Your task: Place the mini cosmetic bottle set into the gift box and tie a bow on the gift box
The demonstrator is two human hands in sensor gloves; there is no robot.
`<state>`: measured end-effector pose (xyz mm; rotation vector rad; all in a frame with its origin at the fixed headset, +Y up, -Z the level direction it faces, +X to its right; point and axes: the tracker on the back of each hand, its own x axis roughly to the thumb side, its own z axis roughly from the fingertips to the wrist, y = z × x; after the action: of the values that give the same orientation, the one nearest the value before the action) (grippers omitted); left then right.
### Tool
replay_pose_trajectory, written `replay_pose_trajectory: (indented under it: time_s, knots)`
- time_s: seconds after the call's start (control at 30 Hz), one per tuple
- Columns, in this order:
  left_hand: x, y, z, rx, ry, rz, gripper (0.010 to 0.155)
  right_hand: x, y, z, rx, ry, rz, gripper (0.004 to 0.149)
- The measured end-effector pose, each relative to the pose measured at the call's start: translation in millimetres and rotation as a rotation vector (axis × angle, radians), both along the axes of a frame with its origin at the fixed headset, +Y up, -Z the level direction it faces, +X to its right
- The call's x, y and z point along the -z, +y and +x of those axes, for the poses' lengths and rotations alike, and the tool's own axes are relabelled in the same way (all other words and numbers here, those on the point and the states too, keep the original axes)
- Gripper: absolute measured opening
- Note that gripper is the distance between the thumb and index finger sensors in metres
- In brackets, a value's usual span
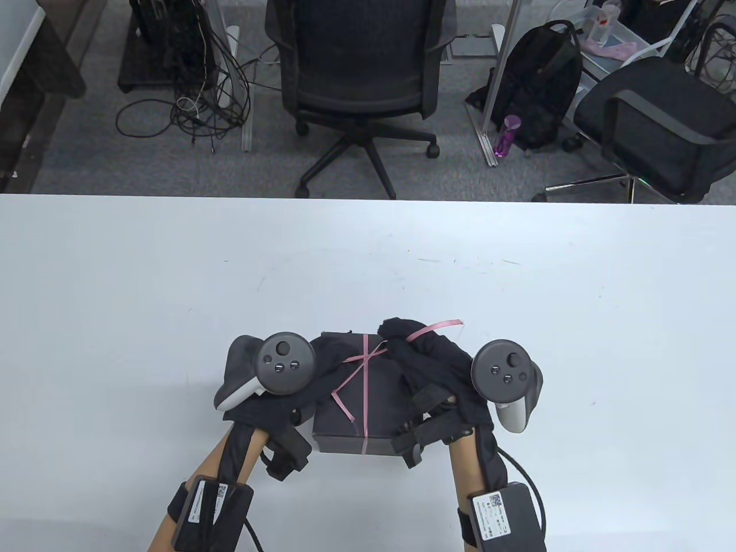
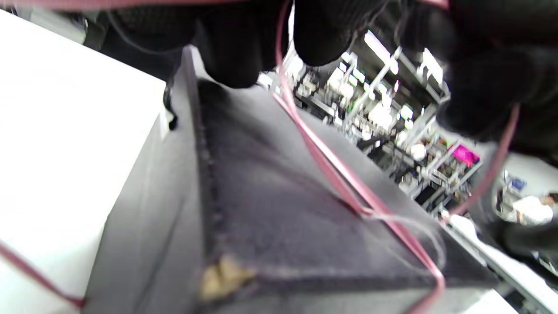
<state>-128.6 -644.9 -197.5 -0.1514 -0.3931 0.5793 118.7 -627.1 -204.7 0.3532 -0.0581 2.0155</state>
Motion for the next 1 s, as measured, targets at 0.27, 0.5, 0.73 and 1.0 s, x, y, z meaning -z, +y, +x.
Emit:
replay_pose_trajectory:
  time_s: [0.27,0.5,0.73,1.0]
  knots:
    - [-20.1,-22.2,-30.8,-0.094,0.202,0.136,0.045,-19.8,-31.0,42.5,-0.186,-0.153,0.057,0.040]
    - [-26.6,-57.3,-64.8,-0.010,0.365,0.098,0.047,-23.0,-76.3,78.7,-0.256,-0.303,-0.015,0.041]
    - [-21.1,-94.9,-86.5,0.104,0.436,-0.021,0.048,-20.1,-92.0,90.1,-0.474,-0.351,-0.078,0.042]
    - [-20.7,-117.0,-100.2,0.346,0.524,-0.144,0.048,-21.2,-102.8,99.7,-0.674,-0.390,-0.123,0.042]
